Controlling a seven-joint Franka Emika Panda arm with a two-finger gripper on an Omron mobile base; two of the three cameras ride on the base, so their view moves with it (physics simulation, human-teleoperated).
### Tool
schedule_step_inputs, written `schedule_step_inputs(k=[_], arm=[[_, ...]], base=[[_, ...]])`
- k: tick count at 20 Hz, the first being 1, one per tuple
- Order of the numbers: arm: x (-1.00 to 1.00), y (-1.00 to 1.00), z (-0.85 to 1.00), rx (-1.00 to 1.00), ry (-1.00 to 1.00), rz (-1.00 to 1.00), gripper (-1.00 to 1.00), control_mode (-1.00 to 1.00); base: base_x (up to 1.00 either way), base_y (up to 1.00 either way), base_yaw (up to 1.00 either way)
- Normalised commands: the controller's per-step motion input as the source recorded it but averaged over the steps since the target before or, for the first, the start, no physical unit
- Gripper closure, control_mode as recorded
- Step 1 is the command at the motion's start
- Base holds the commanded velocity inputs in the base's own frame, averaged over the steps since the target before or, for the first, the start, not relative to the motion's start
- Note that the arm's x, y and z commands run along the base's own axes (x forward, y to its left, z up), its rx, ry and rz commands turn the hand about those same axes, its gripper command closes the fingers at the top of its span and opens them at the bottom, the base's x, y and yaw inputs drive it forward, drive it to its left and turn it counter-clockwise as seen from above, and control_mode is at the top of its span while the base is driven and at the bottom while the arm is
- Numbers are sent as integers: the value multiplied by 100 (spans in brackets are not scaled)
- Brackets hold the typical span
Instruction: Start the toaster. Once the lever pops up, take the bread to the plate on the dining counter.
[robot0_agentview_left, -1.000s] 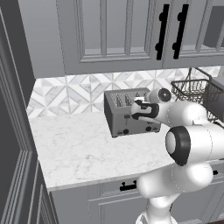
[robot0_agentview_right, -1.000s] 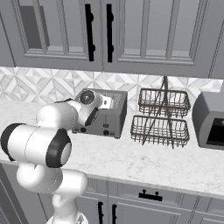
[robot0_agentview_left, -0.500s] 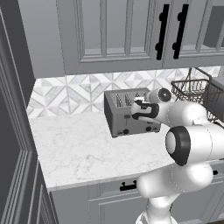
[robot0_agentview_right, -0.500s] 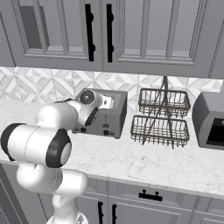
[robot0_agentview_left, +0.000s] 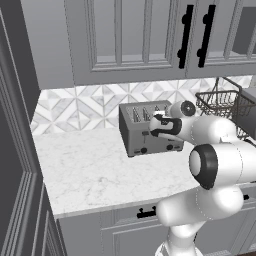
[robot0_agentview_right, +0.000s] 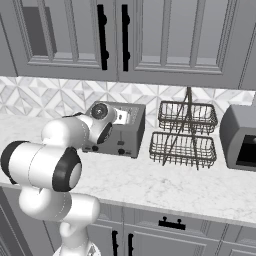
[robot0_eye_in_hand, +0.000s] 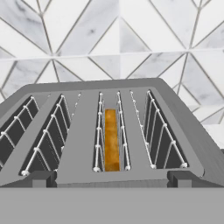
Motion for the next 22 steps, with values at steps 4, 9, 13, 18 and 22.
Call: schedule_step_inputs(k=[4, 9, 13, 18, 22], arm=[[0, 0, 0, 0, 0, 0, -100, -100], [0, 0, 0, 0, 0, 0, -100, -100], [0, 0, 0, 0, 0, 0, -100, -100], [0, 0, 0, 0, 0, 0, -100, -100], [0, 0, 0, 0, 0, 0, -100, -100]], base=[[0, 0, 0], [0, 0, 0], [0, 0, 0], [0, 0, 0], [0, 0, 0]])
